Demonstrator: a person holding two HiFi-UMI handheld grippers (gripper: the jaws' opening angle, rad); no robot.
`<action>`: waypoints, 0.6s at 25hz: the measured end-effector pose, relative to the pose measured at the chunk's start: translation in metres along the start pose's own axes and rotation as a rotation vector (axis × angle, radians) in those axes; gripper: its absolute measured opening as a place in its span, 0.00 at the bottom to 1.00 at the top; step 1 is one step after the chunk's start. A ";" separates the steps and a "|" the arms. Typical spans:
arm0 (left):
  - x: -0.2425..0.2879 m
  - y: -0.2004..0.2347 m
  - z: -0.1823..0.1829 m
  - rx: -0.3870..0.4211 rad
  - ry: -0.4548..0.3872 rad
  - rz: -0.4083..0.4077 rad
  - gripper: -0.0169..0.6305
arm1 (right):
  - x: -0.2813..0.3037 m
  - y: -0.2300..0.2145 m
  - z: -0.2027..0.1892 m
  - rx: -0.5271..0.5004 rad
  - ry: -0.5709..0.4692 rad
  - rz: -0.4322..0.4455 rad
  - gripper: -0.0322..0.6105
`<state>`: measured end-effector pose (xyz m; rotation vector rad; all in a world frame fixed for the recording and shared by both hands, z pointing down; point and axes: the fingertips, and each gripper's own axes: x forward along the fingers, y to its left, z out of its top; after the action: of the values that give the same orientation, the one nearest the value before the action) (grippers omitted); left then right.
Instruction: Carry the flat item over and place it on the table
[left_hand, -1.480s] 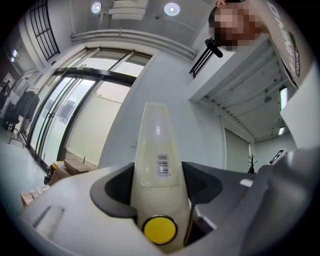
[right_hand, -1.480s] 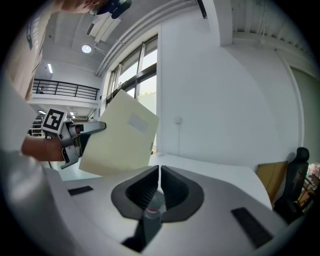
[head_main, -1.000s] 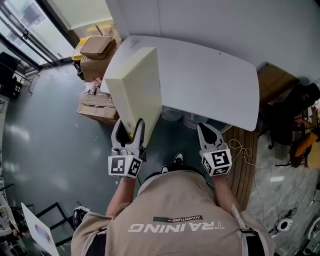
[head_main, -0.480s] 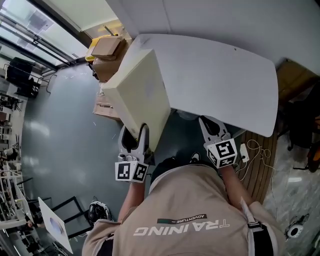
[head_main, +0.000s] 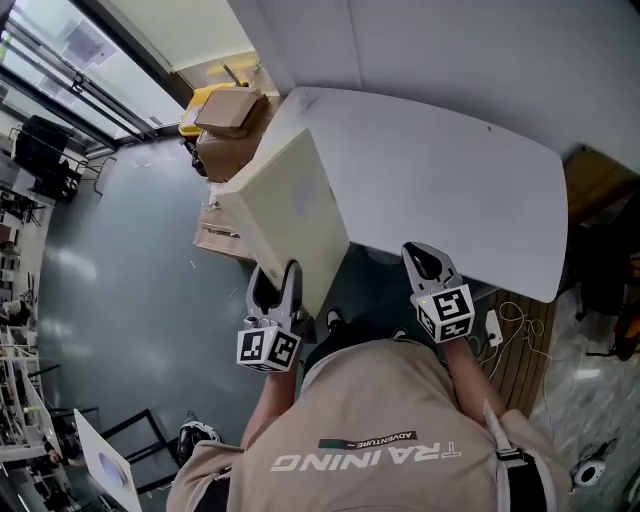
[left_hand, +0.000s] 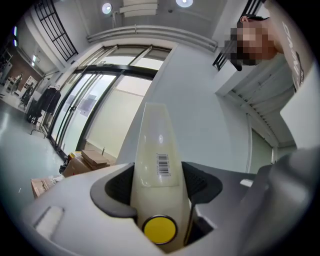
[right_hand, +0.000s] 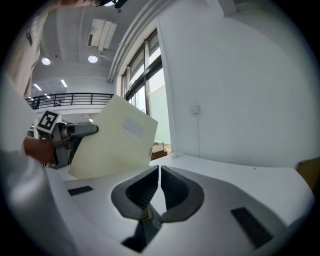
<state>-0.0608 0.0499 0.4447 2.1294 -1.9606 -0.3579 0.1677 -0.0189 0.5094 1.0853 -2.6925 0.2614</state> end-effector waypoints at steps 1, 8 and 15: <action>0.005 0.010 0.001 -0.015 0.007 -0.005 0.46 | 0.006 0.004 0.002 0.012 0.001 -0.012 0.07; 0.038 0.077 0.020 -0.027 0.030 -0.093 0.46 | 0.056 0.034 0.013 0.063 0.007 -0.100 0.07; 0.061 0.142 0.029 -0.013 0.073 -0.174 0.46 | 0.103 0.070 0.020 0.052 0.012 -0.188 0.07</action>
<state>-0.1992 -0.0226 0.4619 2.2775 -1.7351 -0.3169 0.0441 -0.0422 0.5125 1.3370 -2.5634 0.3041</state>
